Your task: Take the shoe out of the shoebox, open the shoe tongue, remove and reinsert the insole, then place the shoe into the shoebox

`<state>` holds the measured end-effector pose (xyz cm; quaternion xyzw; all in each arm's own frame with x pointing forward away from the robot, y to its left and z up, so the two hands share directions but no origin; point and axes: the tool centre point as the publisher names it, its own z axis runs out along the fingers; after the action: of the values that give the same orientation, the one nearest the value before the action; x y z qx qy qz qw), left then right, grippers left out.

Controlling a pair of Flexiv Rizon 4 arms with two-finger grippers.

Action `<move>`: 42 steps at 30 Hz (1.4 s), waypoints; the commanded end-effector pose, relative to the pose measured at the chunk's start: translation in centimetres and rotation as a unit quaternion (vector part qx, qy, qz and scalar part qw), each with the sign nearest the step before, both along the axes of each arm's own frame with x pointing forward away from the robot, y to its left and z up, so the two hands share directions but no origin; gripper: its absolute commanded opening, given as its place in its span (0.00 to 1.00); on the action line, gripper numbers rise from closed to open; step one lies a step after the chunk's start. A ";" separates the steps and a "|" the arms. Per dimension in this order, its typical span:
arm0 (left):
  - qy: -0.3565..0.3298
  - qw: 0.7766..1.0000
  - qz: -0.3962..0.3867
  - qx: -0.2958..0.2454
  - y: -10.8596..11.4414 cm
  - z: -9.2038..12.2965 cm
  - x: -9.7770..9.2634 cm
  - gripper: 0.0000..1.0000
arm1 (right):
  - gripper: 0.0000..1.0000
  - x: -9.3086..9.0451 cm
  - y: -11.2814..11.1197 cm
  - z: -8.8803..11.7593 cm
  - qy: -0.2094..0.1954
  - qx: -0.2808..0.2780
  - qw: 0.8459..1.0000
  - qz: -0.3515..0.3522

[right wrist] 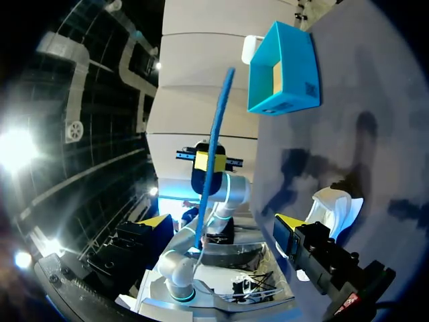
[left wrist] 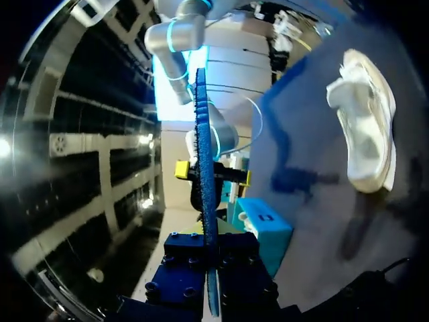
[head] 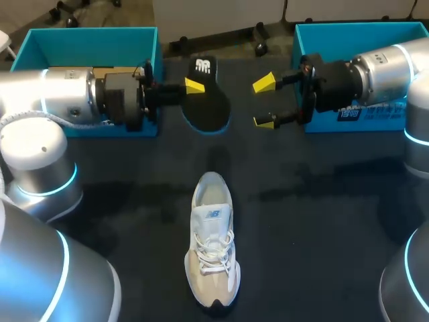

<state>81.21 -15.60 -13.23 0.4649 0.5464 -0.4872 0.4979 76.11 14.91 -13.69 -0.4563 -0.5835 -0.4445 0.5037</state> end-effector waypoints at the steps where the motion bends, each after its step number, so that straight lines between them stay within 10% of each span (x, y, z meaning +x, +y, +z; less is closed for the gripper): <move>1: -0.053 0.999 0.010 -0.006 -1.1 -0.6 0.0 0.00 | 1.00 0.1 0.2 -0.1 0.000 -0.001 1.000 0.000; 28: -0.090 0.995 0.045 0.013 -3.0 -1.6 0.3 0.00 | 1.00 0.3 3.2 -0.6 -0.037 -0.027 0.999 0.008; 32: -0.095 0.994 0.054 0.009 -3.2 -1.7 0.4 0.00 | 0.89 0.2 3.4 -0.5 -0.034 -0.027 0.999 -0.001; 37: -0.101 0.993 0.057 0.010 -3.5 -1.8 0.5 0.00 | 0.50 0.0 3.9 -0.5 -0.031 -0.027 0.999 -0.010; 42: -0.109 0.992 0.064 0.011 -3.7 -1.8 0.5 0.00 | 0.43 -0.4 4.6 -0.4 -0.024 -0.025 0.999 -0.014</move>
<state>81.72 -18.82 -14.84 0.4874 0.5229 -0.3976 0.5752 76.09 19.00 -14.07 -0.4624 -0.6019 -0.4453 0.4749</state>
